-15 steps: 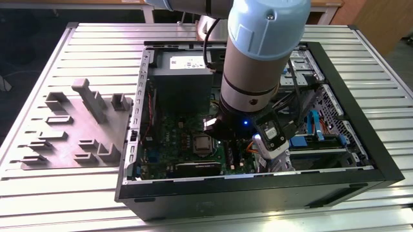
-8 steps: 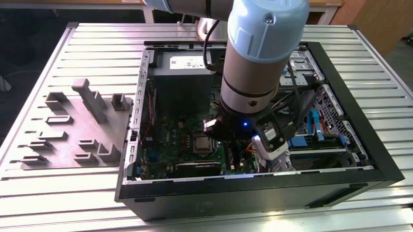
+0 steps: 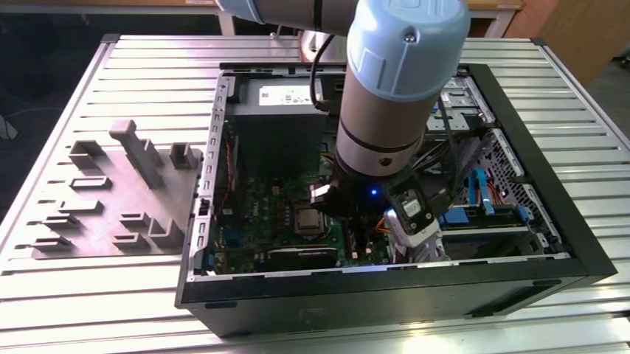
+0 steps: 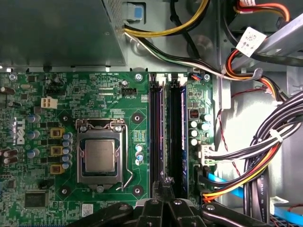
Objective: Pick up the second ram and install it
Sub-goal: 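Press down the second ram until it locks into place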
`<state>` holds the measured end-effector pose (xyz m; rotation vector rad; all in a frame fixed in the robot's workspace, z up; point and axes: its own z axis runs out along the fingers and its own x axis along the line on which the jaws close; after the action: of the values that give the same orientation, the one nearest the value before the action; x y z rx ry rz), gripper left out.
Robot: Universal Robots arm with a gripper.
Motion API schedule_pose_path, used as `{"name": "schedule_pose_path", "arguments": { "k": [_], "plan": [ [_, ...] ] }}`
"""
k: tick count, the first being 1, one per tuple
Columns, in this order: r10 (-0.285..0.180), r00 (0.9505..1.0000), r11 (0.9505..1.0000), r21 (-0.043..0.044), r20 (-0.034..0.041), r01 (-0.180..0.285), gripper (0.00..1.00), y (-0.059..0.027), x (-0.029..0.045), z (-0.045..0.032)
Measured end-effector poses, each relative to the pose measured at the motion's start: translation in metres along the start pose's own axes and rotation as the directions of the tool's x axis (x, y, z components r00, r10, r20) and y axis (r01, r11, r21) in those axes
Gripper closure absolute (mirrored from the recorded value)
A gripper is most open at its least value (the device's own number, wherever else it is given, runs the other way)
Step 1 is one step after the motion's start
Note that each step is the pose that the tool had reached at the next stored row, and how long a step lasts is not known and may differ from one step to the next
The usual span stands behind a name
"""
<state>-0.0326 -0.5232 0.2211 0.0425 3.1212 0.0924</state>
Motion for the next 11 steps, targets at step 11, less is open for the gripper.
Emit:
{"name": "schedule_pose_path", "arguments": {
  "k": [11],
  "plan": [
    [0.0, 1.0, 1.0, 0.0, 0.0, 0.0, 0.9, -0.0003, 0.0001, 0.0045]
  ]
}}
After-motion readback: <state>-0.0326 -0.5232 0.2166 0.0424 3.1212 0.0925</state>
